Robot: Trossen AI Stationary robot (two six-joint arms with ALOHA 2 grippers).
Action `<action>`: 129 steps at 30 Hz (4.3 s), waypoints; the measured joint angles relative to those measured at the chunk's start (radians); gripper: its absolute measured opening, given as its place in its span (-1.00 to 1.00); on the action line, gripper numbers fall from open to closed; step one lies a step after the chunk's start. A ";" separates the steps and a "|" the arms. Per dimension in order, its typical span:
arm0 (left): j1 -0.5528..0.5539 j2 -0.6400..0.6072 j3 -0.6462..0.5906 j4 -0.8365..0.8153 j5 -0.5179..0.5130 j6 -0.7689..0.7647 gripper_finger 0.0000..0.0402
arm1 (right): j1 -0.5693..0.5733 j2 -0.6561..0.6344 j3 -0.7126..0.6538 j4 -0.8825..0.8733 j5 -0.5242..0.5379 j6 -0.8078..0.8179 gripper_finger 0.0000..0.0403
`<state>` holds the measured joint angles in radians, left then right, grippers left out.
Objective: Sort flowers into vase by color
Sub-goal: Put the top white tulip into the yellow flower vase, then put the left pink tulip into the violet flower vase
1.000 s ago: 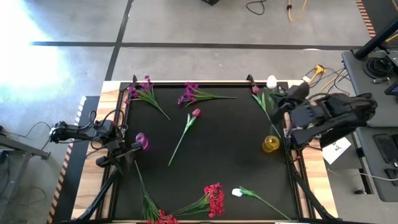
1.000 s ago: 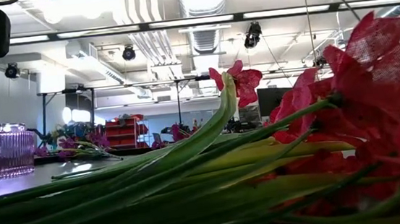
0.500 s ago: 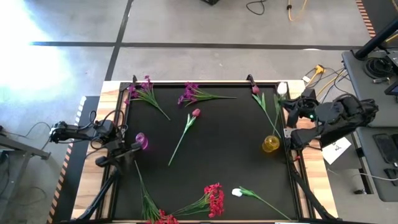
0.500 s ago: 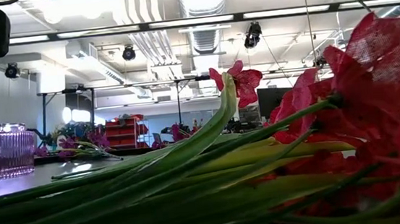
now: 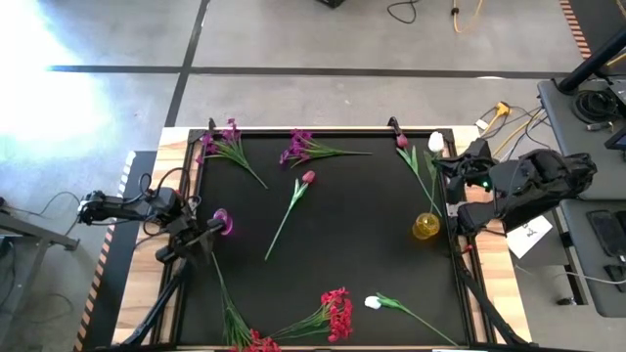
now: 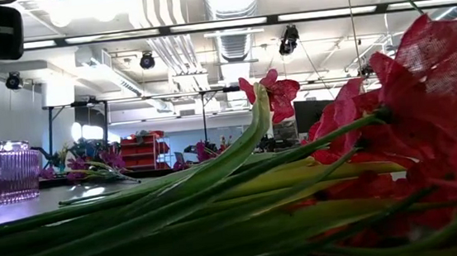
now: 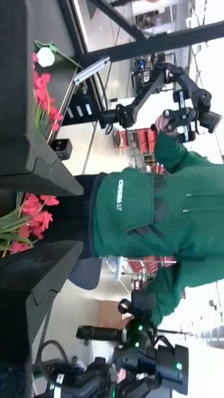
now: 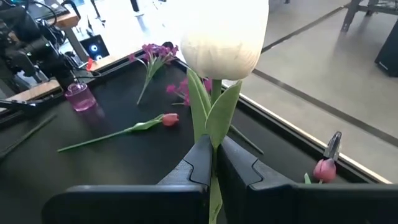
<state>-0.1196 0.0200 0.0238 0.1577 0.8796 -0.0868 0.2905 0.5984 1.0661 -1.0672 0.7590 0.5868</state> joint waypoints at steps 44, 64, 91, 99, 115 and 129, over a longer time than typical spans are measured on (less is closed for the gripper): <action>0.006 0.001 0.001 0.276 -0.871 0.054 -0.43 | -0.001 0.350 0.467 -0.481 -0.232 0.086 -0.03; 0.007 0.308 0.099 0.696 -1.028 -0.133 -0.43 | -0.017 0.545 0.761 -0.095 -0.119 -0.135 -0.04; 0.098 1.329 0.812 -0.464 -1.371 -0.955 -0.32 | -0.040 0.685 0.911 -0.147 -0.112 -0.230 -0.04; 0.218 1.582 0.950 -0.498 -1.246 -0.877 0.04 | -0.040 0.687 0.911 -0.192 -0.104 -0.220 -0.04; 0.357 1.908 1.195 -0.728 -1.130 -0.766 -0.13 | -0.040 0.688 0.910 -0.394 -0.110 -0.035 -0.04; 0.402 1.969 1.274 -0.688 -1.143 -0.654 -0.95 | -0.040 0.688 0.910 -0.394 -0.104 -0.084 -0.04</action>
<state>0.2823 1.9886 1.2974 -0.5308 -0.2631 -0.7404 0.2508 1.2861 1.9759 -1.4616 0.6552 0.5030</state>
